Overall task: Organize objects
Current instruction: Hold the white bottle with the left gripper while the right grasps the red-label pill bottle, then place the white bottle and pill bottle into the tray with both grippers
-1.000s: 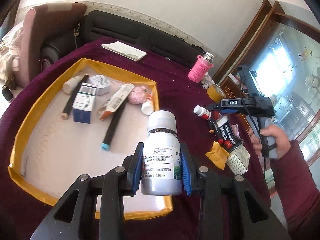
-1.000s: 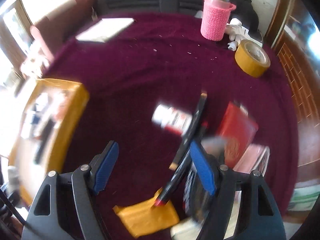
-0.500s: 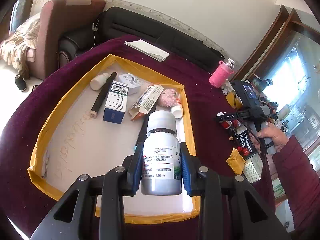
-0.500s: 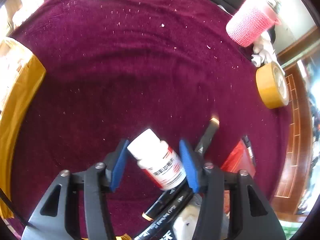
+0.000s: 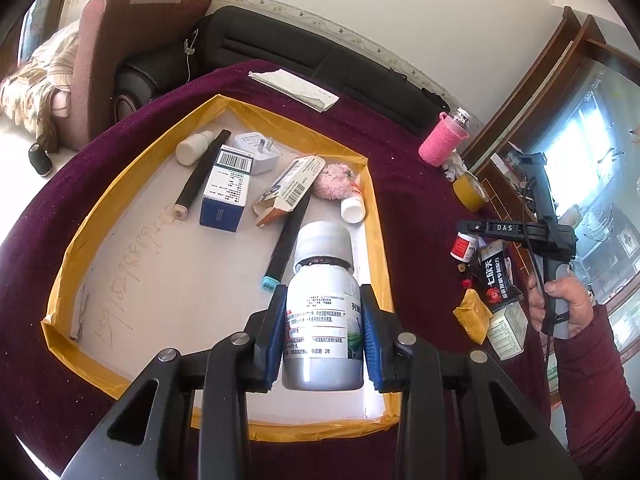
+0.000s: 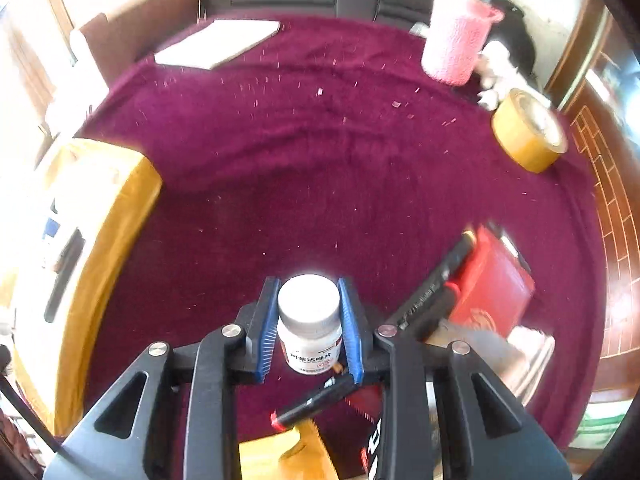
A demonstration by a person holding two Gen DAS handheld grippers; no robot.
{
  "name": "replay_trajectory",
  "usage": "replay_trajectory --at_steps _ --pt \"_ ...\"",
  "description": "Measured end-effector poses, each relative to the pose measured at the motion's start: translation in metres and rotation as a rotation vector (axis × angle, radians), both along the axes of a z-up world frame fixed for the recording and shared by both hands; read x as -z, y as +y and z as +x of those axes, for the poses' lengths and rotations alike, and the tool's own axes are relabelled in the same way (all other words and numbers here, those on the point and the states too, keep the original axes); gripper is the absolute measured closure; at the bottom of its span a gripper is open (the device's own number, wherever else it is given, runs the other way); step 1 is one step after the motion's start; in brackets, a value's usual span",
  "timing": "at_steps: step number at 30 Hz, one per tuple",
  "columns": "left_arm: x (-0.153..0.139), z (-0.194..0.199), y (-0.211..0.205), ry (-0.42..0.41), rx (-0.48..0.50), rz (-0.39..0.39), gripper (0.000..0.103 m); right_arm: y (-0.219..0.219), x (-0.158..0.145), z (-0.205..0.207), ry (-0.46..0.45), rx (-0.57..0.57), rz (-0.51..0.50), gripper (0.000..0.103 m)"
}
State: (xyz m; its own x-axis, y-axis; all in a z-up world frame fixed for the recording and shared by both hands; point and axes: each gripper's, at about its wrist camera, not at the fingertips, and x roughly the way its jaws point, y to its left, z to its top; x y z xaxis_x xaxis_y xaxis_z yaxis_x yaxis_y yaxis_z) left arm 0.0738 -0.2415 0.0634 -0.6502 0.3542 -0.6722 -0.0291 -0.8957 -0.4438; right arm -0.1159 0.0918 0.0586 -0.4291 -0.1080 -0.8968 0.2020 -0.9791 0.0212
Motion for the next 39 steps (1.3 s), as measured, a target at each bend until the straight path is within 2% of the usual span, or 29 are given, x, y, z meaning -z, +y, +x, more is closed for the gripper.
replay_trajectory --at_steps 4,8,12,17,21,25,31,34,39 --pt "0.001 0.004 0.004 -0.004 0.009 -0.007 0.074 -0.004 -0.011 0.013 0.053 0.018 -0.055 0.077" --pt "0.001 0.001 0.006 -0.016 0.017 -0.031 0.074 -0.019 -0.033 0.035 0.084 -0.036 -0.145 0.077" --pt "0.003 -0.014 0.008 -0.047 0.028 -0.051 0.074 -0.056 -0.049 0.054 0.077 -0.137 -0.24 0.077" --pt "0.009 -0.04 0.016 -0.093 0.061 -0.035 0.074 -0.104 -0.043 0.061 0.014 -0.223 -0.34 0.076" --pt "0.025 -0.061 0.022 -0.16 0.072 -0.006 0.074 -0.138 -0.025 0.057 -0.041 -0.242 -0.357 0.076" --pt "0.033 -0.079 0.022 -0.191 0.04 -0.001 0.074 -0.157 -0.012 0.052 -0.066 -0.226 -0.358 0.076" --pt "0.037 -0.09 0.014 -0.184 -0.022 -0.012 0.072 -0.167 -0.006 0.035 -0.094 -0.204 -0.36 0.076" --pt "0.035 -0.085 0.01 -0.175 -0.027 -0.005 0.063 -0.173 -0.001 0.027 -0.107 -0.204 -0.346 0.076" --pt "0.019 -0.063 0.004 -0.124 -0.027 0.033 0.062 -0.182 0.011 0.01 -0.132 -0.186 -0.311 0.077"
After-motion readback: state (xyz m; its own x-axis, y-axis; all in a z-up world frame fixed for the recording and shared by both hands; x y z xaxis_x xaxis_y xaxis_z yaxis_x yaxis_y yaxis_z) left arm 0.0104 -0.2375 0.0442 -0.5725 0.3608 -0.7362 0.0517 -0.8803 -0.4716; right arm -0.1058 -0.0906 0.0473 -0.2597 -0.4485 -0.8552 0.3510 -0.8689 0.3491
